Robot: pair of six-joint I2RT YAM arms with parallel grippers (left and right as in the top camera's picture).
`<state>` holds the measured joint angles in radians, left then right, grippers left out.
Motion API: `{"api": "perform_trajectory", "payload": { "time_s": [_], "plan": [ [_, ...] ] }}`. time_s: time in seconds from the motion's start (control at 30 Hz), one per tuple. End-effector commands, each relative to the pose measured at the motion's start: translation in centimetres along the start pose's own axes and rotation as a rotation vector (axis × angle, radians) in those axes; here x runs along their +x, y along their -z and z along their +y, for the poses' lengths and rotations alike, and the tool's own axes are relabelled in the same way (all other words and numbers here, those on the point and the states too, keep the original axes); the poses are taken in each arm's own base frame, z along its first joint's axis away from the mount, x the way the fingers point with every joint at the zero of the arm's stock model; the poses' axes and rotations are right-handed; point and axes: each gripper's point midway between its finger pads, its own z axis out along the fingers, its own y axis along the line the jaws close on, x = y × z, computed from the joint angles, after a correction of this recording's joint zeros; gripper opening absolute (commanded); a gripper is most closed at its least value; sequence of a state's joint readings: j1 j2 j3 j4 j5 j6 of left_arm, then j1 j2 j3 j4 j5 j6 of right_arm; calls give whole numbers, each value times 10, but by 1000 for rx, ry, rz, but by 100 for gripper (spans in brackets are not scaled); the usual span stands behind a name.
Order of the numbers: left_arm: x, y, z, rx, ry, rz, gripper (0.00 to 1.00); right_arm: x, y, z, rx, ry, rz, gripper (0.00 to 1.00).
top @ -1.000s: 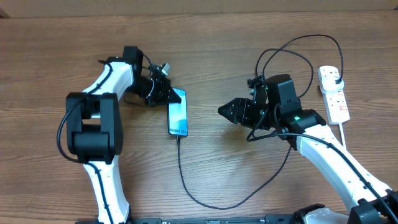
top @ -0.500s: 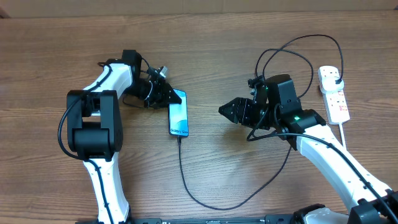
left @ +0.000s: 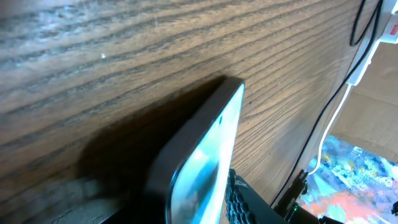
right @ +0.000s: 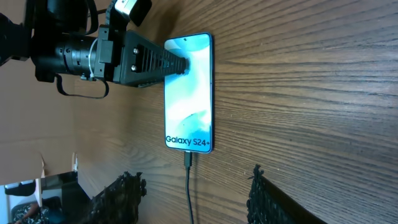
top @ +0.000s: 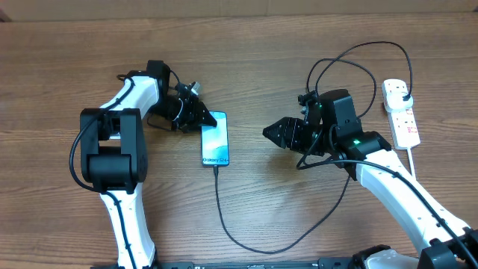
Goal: Plug charger to phone and switch on socket
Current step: 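Lower the phone flat onto the table with the left gripper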
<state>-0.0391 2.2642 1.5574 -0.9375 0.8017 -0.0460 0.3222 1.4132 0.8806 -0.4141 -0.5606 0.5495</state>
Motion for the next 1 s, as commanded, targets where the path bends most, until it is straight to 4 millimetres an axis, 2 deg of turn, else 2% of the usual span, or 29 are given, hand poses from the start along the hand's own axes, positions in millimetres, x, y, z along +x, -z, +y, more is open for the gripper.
{"api": "perform_trajectory", "payload": {
  "time_s": [0.0, 0.2, 0.33, 0.5, 0.73, 0.97],
  "plan": [
    [0, -1, 6, -20, 14, 5, 34, -1, -1, 1, 6, 12, -4, 57],
    [1, -1, 7, -25, 15, 5, 32, -1, -1, 1, 6, 12, -4, 57],
    [0, -1, 19, -97, 30, 2, 30, -1, -1, 1, 6, 12, -4, 57],
    [3, 3, 43, -242, 65, 3, 39, -1, -1, 1, 6, 12, -3, 57],
    [7, 9, 60, -345, 76, 13, 52, -1, -1, 0, 8, 11, -2, 57],
    [9, 15, 75, -439, 99, 12, 55, -1, -1, 0, 10, 10, -1, 57]
  ]
}}
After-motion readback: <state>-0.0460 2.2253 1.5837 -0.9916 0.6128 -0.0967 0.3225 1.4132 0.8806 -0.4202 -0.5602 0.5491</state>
